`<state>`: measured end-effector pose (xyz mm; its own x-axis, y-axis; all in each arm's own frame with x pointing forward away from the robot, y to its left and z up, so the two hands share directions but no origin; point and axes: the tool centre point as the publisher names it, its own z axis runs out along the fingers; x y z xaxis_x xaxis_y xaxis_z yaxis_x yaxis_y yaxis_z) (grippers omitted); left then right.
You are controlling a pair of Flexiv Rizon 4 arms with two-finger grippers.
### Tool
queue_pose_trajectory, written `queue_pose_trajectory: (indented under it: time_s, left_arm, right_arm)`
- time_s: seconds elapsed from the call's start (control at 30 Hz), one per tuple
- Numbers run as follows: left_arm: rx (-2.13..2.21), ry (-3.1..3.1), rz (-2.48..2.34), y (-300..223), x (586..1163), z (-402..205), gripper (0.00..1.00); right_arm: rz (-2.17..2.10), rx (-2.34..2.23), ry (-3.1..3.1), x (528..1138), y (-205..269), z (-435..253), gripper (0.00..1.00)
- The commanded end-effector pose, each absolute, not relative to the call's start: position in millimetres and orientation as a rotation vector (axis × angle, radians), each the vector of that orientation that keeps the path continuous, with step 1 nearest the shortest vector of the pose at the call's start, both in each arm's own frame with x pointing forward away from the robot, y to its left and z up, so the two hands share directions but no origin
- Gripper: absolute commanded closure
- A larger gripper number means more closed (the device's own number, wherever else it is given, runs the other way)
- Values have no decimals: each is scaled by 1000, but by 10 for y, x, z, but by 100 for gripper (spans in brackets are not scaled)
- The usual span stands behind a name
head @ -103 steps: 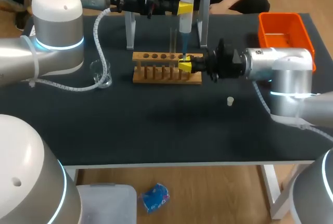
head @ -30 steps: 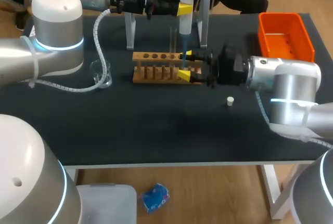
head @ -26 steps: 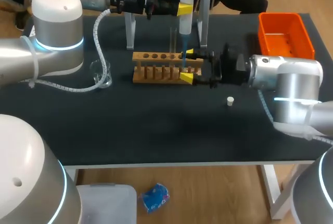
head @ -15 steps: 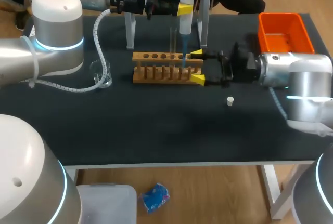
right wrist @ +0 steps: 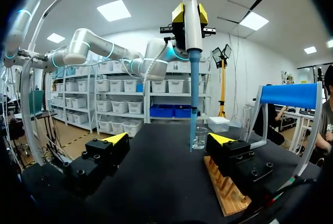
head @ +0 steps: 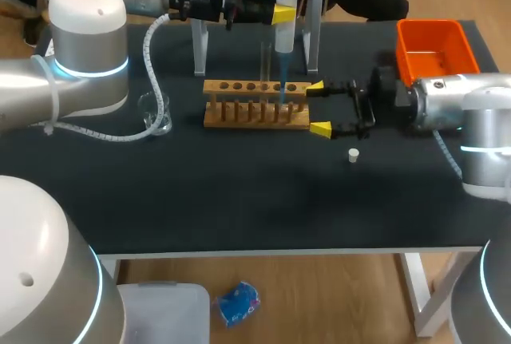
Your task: Invert the test tube, pick up the pipette, mount the tip to pipette, aspirate from beaker and dispense into the tube, eject the tip, return the pipette, and cap with the stopper.
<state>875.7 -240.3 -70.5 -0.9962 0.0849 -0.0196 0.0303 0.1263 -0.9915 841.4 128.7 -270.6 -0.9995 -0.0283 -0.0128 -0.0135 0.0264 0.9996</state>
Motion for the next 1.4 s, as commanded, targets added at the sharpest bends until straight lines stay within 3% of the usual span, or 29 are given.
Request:
queue_pose_trajectory:
  time_s: [0.03, 0.33, 0.73, 1.4]
  left_arm:
    - [-122, -2325, 2049, -2402, 8759, -707, 100]
    - [-94, -2355, 2033, -2299, 8769, -702, 100]
    - [-54, -2458, 1997, -1482, 8829, -752, 100]
    - [-84, -2478, 1973, -1476, 8839, -744, 100]
  right_arm:
    - [-2183, 44, -2246, 8404, 1282, -2698, 0]
    - [-2183, 44, -2246, 8404, 1282, -2698, 0]
    - [-2183, 44, -2246, 8404, 1282, -2698, 0]
    - [-2183, 44, -2246, 8404, 1282, -2698, 0]
